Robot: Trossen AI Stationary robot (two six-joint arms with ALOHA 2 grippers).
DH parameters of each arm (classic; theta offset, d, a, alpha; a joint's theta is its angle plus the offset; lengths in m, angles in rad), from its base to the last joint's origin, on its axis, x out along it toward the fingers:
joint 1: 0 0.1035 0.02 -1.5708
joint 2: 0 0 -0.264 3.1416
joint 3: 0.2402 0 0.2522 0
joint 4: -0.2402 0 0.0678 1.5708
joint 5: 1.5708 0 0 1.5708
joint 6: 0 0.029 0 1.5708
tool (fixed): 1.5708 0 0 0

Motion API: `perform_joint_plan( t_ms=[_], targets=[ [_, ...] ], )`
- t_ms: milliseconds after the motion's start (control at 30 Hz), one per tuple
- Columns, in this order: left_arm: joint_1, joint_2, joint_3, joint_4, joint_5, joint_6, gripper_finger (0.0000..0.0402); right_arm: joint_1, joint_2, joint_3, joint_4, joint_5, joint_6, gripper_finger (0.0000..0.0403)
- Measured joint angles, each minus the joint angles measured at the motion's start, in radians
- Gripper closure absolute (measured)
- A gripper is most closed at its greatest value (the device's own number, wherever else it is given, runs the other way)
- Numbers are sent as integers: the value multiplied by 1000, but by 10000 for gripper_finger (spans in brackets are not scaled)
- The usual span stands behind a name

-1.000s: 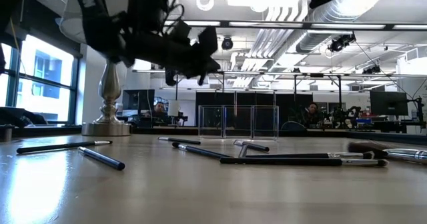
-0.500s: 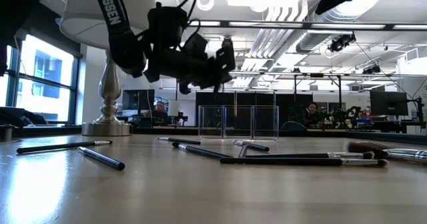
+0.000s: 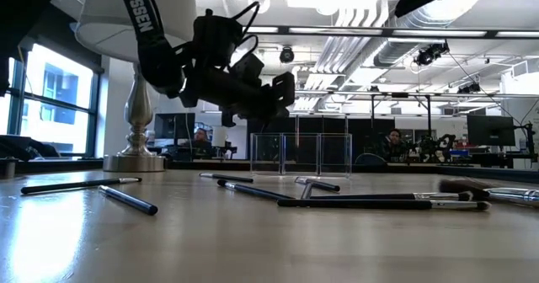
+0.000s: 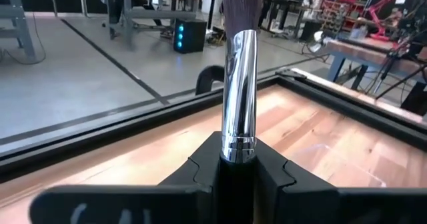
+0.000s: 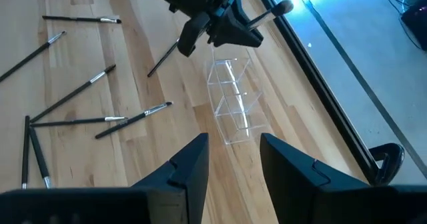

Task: Put items in baskets/containers
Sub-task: Put the foundation brush into the transparent organizer, then put the highlighter brush into the transparent organizer

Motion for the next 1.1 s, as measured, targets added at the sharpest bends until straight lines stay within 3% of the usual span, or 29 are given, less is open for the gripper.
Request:
perform_joint_plan(
  t_ms=[567, 933, 1100],
  targets=[
    [0, 0, 0, -26, 12, 38, 351, 0, 0, 0, 25, 13, 23, 275],
    [0, 0, 0, -32, 18, 45, 295, 0, 0, 0, 27, 32, 23, 275],
    [-2, -3, -1, 43, 18, 47, 286, 0, 0, 0, 27, 31, 22, 275]
  ],
)
